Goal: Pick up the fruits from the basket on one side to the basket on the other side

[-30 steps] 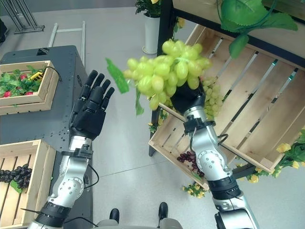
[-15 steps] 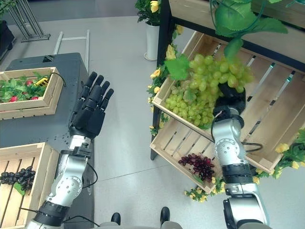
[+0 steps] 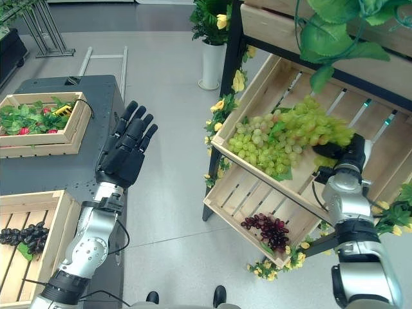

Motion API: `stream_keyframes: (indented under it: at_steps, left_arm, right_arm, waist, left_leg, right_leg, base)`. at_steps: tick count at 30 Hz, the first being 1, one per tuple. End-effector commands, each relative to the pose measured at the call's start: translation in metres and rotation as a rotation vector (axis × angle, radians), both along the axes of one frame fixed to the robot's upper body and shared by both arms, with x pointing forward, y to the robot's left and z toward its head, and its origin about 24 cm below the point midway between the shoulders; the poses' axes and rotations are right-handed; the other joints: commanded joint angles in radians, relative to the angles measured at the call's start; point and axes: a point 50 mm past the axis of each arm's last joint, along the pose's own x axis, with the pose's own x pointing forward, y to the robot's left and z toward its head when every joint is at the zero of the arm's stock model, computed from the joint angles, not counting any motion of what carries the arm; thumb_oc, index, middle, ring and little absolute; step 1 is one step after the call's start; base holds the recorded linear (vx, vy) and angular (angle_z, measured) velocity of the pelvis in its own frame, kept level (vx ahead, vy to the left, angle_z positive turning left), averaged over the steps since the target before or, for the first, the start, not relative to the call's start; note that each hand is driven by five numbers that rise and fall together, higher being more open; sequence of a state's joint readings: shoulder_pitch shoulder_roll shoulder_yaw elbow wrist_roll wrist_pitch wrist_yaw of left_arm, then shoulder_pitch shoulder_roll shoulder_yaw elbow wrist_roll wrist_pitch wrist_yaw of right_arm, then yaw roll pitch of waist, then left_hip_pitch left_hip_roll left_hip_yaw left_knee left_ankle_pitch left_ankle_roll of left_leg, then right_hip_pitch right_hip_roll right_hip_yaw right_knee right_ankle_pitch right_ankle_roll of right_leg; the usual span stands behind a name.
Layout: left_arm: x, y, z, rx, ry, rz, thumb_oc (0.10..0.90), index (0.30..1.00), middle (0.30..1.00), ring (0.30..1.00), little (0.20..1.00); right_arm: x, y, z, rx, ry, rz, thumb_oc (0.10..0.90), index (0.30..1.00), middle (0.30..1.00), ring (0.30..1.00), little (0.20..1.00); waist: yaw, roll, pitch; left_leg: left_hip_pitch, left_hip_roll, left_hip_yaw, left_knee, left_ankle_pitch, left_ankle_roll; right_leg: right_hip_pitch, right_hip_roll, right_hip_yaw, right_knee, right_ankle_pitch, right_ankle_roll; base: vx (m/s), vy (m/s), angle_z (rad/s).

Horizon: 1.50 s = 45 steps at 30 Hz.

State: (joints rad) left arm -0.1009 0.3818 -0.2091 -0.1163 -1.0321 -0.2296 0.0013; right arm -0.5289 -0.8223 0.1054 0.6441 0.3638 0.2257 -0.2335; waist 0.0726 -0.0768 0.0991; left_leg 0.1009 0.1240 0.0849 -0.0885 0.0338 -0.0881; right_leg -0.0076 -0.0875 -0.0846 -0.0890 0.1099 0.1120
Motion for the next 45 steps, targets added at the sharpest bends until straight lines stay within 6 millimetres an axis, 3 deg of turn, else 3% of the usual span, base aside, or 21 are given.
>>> stream_keyframes:
  at_steps: [1,5,12,18,20,21,23,32,35,37,40,45]
  left_arm:
    - [0.010,-0.017,0.052,0.055,-0.243,-0.072,0.800,0.900,0.900,0.900,0.900]
    - [0.012,-0.015,0.056,0.075,-0.250,-0.063,0.800,0.900,0.900,0.900,0.900]
    - [0.007,-0.013,0.058,0.085,-0.255,-0.048,0.800,0.900,0.900,0.900,0.900]
    - [0.002,-0.006,0.057,0.085,-0.260,-0.029,0.800,0.900,0.900,0.900,0.900]
    - [0.002,-0.003,0.057,0.078,-0.259,-0.012,0.800,0.900,0.900,0.900,0.900]
    - [0.002,-0.003,0.057,0.078,-0.259,-0.011,0.800,0.900,0.900,0.900,0.900]
    - [0.001,0.000,0.057,0.077,-0.261,-0.005,0.800,0.900,0.900,0.900,0.900]
    - [-0.006,0.004,0.060,0.044,-0.263,0.015,0.800,0.900,0.900,0.900,0.900]
    - [-0.006,0.004,0.060,0.040,-0.258,0.019,0.800,0.900,0.900,0.900,0.900]
    - [-0.007,0.004,0.060,0.036,-0.260,0.023,0.800,0.900,0.900,0.900,0.900]
    - [-0.005,0.004,0.057,0.031,-0.262,0.027,0.800,0.900,0.900,0.900,0.900]
    - [-0.003,0.006,0.054,0.030,-0.257,0.045,0.800,0.900,0.900,0.900,0.900]
  right_arm:
    - [-0.020,-0.050,0.026,-0.190,0.243,-0.070,0.800,0.900,0.900,0.900,0.900]
    - [-0.017,-0.049,0.044,-0.333,0.386,0.063,0.800,0.900,0.900,0.900,0.900]
    - [-0.011,-0.041,0.084,-0.645,0.341,0.128,0.800,0.900,0.900,0.900,0.900]
    - [-0.011,-0.025,0.117,-0.737,0.141,0.123,0.800,0.900,0.900,0.900,0.900]
    - [-0.011,-0.012,0.136,-0.744,-0.054,0.103,0.800,0.900,0.900,0.900,0.900]
    - [-0.012,-0.011,0.137,-0.747,-0.072,0.100,0.800,0.900,0.900,0.900,0.900]
    - [-0.017,0.009,0.155,-0.892,-0.227,0.065,0.800,0.900,0.900,0.900,0.900]
    - [-0.036,0.049,0.170,-1.072,-0.496,-0.067,0.800,0.900,0.900,0.900,0.900]
    - [-0.041,0.060,0.178,-1.039,-0.594,-0.058,0.800,0.900,0.900,0.900,0.900]
    - [-0.041,0.072,0.174,-0.863,-0.677,0.045,0.800,0.900,0.900,0.900,0.900]
    - [-0.041,0.093,0.157,-0.593,-0.757,0.216,0.800,0.900,0.900,0.900,0.900]
    - [-0.037,0.124,0.114,-0.145,-0.707,0.574,0.800,0.900,0.900,0.900,0.900]
  waist:
    - [-0.040,-0.025,-0.080]
    - [-0.050,-0.036,-0.073]
    - [-0.062,-0.042,-0.073]
    - [-0.073,-0.041,-0.073]
    - [-0.081,-0.037,-0.078]
    - [-0.081,-0.037,-0.078]
    - [-0.088,-0.029,-0.078]
    - [-0.088,-0.003,-0.075]
    - [-0.089,0.004,-0.073]
    - [-0.091,0.008,-0.070]
    - [-0.092,0.014,-0.068]
    - [-0.093,0.017,-0.070]
  left_leg:
    - [-0.069,-0.008,-0.016,0.001,0.007,0.037]
    - [-0.064,-0.003,-0.005,0.001,0.007,0.034]
    - [-0.061,0.000,0.007,0.001,0.005,0.033]
    - [-0.060,-0.003,0.013,0.001,0.002,0.036]
    - [-0.059,-0.005,0.016,0.001,-0.002,0.036]
    - [-0.059,-0.006,0.017,0.001,-0.002,0.036]
    - [-0.056,-0.007,0.019,0.001,-0.007,0.038]
    - [-0.049,-0.014,0.023,0.001,-0.019,0.045]
    - [-0.046,-0.016,0.022,0.001,-0.020,0.045]
    - [-0.050,-0.019,0.022,0.001,-0.014,0.047]
    - [-0.049,-0.022,0.020,0.001,-0.017,0.047]
    - [-0.047,-0.028,0.021,0.001,-0.019,0.050]
  right_leg:
    - [0.055,-0.045,-0.061,0.002,-0.015,0.006]
    - [0.055,-0.040,-0.051,0.002,-0.012,0.010]
    - [0.052,-0.031,-0.037,0.002,-0.011,0.013]
    - [0.050,-0.029,-0.027,0.002,-0.013,0.016]
    - [0.049,-0.028,-0.022,0.002,-0.016,0.018]
    - [0.049,-0.028,-0.021,0.002,-0.017,0.018]
    - [0.050,-0.030,-0.020,0.002,-0.019,0.020]
    - [0.053,-0.040,-0.014,0.002,-0.029,0.027]
    - [0.055,-0.041,-0.012,0.002,-0.030,0.029]
    - [0.051,-0.045,-0.009,0.002,-0.023,0.028]
    - [0.050,-0.050,-0.005,0.002,-0.022,0.028]
    - [0.047,-0.055,-0.003,0.002,-0.019,0.028]
  base:
    - [-0.03,-0.028,-0.02]
    - [-0.01,-0.013,-0.02]
    - [-0.01,-0.003,-0.04]
    - [0.00,0.006,-0.04]
    - [0.00,0.017,-0.07]
    - [0.00,0.021,-0.04]
    - [0.01,0.020,-0.06]
    - [0.00,0.020,-0.04]
    - [0.00,0.000,0.00]
    - [-0.02,0.016,0.00]
    - [-0.01,0.035,-0.02]
    - [-0.01,0.040,-0.02]
